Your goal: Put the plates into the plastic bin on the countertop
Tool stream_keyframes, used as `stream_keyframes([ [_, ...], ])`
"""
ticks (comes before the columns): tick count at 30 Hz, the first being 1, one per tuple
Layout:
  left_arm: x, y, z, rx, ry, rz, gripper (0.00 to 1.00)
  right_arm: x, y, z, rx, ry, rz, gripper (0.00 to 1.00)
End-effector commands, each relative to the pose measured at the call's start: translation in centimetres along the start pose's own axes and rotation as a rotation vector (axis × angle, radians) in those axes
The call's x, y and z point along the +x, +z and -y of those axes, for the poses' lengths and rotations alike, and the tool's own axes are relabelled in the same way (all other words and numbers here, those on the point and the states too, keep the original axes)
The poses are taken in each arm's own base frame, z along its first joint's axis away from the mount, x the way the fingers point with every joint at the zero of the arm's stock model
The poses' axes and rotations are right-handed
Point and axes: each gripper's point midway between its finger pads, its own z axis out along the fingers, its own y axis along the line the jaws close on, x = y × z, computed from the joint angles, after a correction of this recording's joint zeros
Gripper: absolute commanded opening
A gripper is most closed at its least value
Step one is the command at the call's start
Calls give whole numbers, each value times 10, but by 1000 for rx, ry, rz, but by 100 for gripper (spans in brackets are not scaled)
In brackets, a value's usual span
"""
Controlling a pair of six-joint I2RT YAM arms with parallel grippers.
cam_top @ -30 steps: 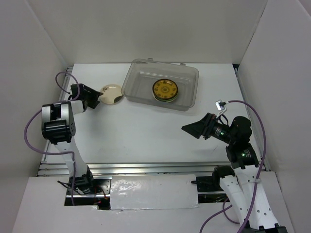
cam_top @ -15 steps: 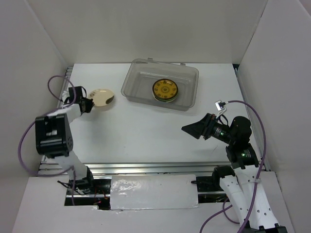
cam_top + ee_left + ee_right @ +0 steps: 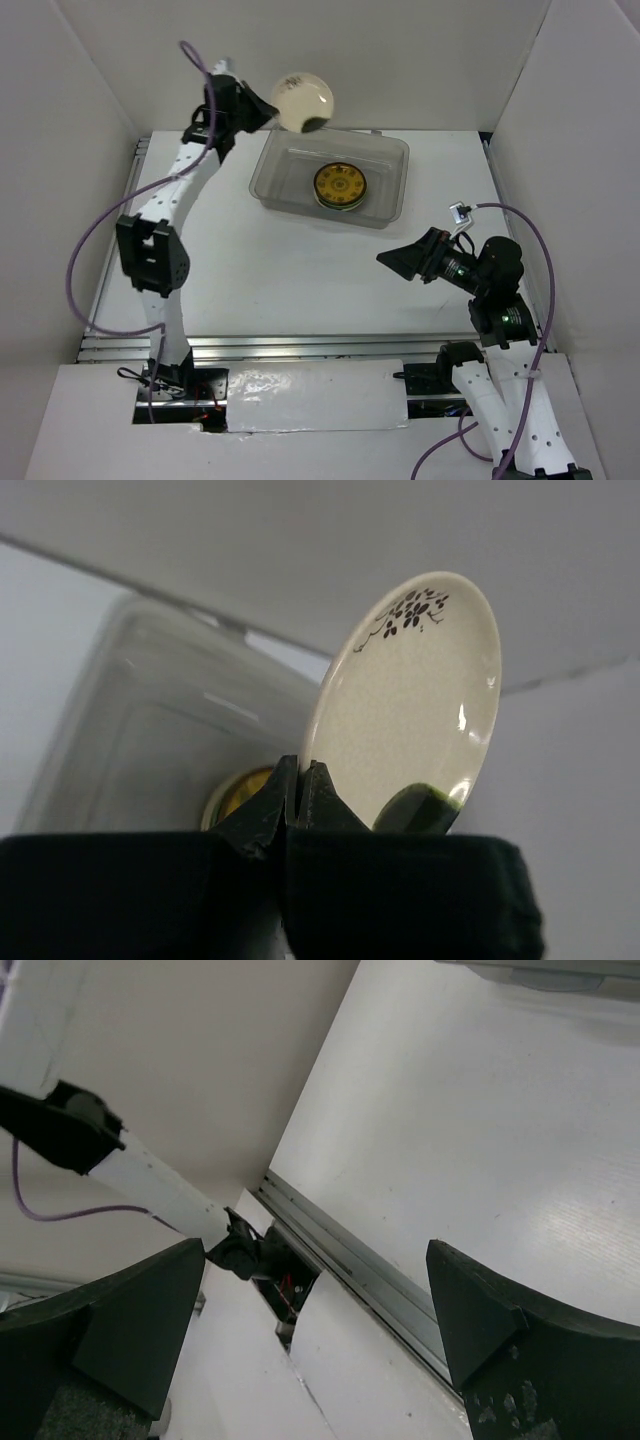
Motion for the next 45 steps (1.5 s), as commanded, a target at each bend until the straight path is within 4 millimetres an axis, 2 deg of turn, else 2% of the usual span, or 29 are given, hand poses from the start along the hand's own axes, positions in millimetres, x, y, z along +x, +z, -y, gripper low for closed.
stream_keyframes([
  [1,107,36,-18,10,30,-334,0,-24,-8,-22,-1,-66,70,100],
  [2,109,43,-8,44,38,-337,0,-25,-9,-23,2,-67,73,100],
  [3,133,55,-15,46,43,-388,0,-25,-10,-25,-2,-67,70,100],
  [4,144,57,-4,71,60,-399,0,-26,-10,-26,-4,-72,74,100],
  [6,156,62,2,94,107,-384,0,-26,-11,-26,0,-73,73,100],
  [7,174,61,-2,87,119,-406,0,-25,-11,-25,-1,-69,69,100],
  [13,199,70,-14,89,104,-454,0,-22,-10,-20,4,-69,61,100],
  [16,212,72,-18,101,99,-492,18,-21,-10,-17,9,-66,61,100],
  [17,217,71,-21,94,102,-504,38,-22,-10,-16,10,-64,62,100],
  [20,216,64,-25,56,127,-502,70,-21,-10,-18,5,-67,56,100],
  [21,216,62,-29,28,140,-490,99,-23,-10,-19,8,-73,62,100],
  [23,199,50,-18,34,157,-460,99,-26,-12,-18,25,-83,71,100],
  [24,202,49,-20,27,162,-471,99,-30,-13,-22,25,-94,80,100],
  [25,170,32,4,51,179,-408,99,-32,-14,-22,34,-103,87,100],
  [26,152,24,9,29,218,-356,99,-31,-16,-18,65,-111,82,100],
  [27,146,8,15,-5,248,-350,99,-46,-20,-20,117,-145,135,100],
  [28,119,-22,39,12,300,-294,99,-46,-24,-9,188,-154,133,100],
  [29,94,-35,34,-83,338,-201,99,-52,-29,-3,252,-166,156,100],
  [30,98,-59,31,-137,381,-221,99,-75,-38,3,362,-191,236,100],
  [31,88,-78,30,-174,410,-198,99,-78,-41,5,412,-202,242,100],
  [32,55,-116,37,-210,431,-107,99,-78,-45,15,490,-197,232,100],
  [33,64,-139,17,-277,462,-156,99,-93,-56,17,567,-217,296,100],
  [34,41,-177,22,-274,451,-100,99,-93,-55,15,580,-238,285,100],
  [36,40,-211,-13,-386,480,-90,99,-98,-65,13,651,-252,290,100],
  [37,25,-251,-20,-395,464,-49,99,-98,-74,16,708,-273,291,100],
  [39,33,-279,-52,-459,480,-66,99,-107,-88,2,723,-308,330,100],
  [40,23,-310,-62,-468,466,-24,99,-109,-99,4,771,-325,345,100],
  [42,32,-331,-87,-509,471,-39,99,-111,-115,-15,741,-361,362,100],
  [45,38,-369,-107,-503,453,-22,99,-112,-150,-20,797,-378,406,100],
])
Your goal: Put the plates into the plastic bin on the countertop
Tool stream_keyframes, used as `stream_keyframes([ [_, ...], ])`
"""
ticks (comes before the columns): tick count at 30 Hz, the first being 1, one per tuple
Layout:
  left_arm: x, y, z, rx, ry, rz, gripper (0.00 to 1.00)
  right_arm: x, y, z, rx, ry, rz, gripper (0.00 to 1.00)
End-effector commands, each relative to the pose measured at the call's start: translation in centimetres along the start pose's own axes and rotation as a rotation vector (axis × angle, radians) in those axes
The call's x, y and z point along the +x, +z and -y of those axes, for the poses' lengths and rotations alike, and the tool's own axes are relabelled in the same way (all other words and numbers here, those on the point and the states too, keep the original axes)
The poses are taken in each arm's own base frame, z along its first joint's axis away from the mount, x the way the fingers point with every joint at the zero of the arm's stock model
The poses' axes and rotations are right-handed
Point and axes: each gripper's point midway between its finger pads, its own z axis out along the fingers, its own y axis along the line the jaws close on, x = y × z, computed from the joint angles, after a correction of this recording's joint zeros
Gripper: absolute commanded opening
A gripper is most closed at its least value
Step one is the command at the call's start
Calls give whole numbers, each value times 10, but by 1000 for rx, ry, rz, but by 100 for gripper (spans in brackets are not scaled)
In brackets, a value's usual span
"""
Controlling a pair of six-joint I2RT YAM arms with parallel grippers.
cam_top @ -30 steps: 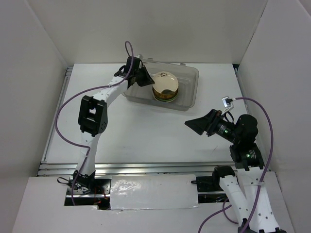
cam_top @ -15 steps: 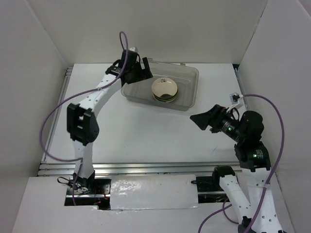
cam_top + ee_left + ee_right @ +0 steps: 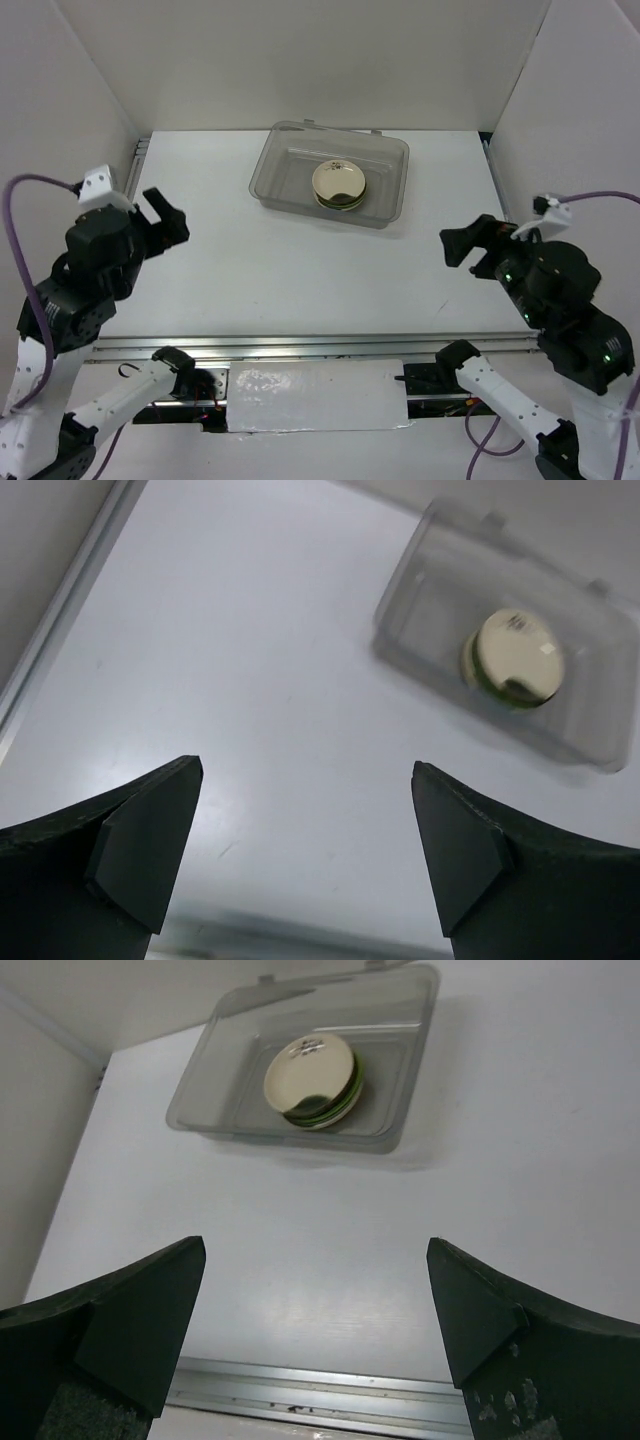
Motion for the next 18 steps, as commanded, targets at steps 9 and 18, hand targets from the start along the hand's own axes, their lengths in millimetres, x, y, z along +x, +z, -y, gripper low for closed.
stream_keyframes([
  [9,61,-65,-83,-80,54,-86,99,-16,-101,60,110,-19,158,100],
  [18,67,-78,-93,-64,30,-70,99,-5,-103,64,104,7,150,100],
])
